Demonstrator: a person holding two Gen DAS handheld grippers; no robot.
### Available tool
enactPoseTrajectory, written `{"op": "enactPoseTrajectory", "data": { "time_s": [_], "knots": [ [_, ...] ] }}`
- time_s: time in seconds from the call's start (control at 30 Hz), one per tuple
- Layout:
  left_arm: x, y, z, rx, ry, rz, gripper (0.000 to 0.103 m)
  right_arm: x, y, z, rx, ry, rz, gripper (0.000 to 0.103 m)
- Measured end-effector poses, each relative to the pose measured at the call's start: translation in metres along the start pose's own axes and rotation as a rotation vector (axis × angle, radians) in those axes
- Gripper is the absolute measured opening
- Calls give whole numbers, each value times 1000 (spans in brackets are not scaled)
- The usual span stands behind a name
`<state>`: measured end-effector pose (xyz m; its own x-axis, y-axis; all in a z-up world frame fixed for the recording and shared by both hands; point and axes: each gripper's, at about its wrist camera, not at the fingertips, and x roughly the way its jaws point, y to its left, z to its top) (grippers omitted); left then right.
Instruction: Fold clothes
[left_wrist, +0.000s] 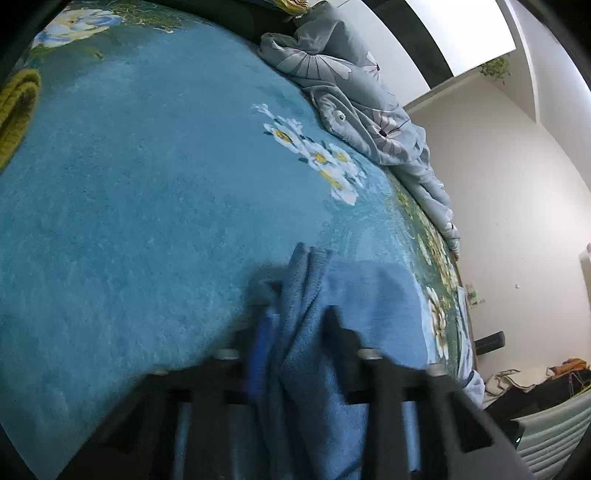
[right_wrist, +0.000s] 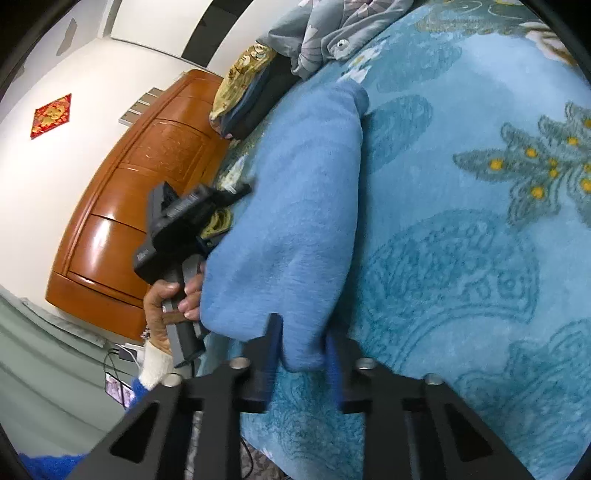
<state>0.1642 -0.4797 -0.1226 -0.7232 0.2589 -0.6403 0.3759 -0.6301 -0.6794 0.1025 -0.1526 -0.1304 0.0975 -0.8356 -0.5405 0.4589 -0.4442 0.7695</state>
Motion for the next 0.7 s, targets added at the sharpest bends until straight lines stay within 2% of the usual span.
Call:
{"op": "enactPoseTrajectory", "data": {
  "time_s": [0.13, 0.33, 0.47, 0.57, 0.63, 0.67, 0.7],
  "knots": [
    [-17, -5, -18, -17, -26, -52, 17, -23, 0, 25, -28, -27, 7, 13],
    [-24, -17, -70, -36, 2, -149, 16, -74, -24, 72, -41, -76, -37, 13],
    [-23, -16, -85, -42, 3, -144, 16, -77, -43, 80, -9, -43, -73, 13],
    [-22, -13, -86, -48, 11, -133, 18, -81, -59, 76, 28, -44, -62, 16],
    [-27, -15, -83, -34, 2, -121, 22, -82, -64, 73, 46, -58, -60, 17],
    [-31, -16, -81, -21, -13, -109, 30, -82, -64, 71, 49, -68, -64, 18],
    [-35, -18, -78, -8, -28, -97, 43, -84, -64, 69, 52, -81, -74, 20]
  ]
}}
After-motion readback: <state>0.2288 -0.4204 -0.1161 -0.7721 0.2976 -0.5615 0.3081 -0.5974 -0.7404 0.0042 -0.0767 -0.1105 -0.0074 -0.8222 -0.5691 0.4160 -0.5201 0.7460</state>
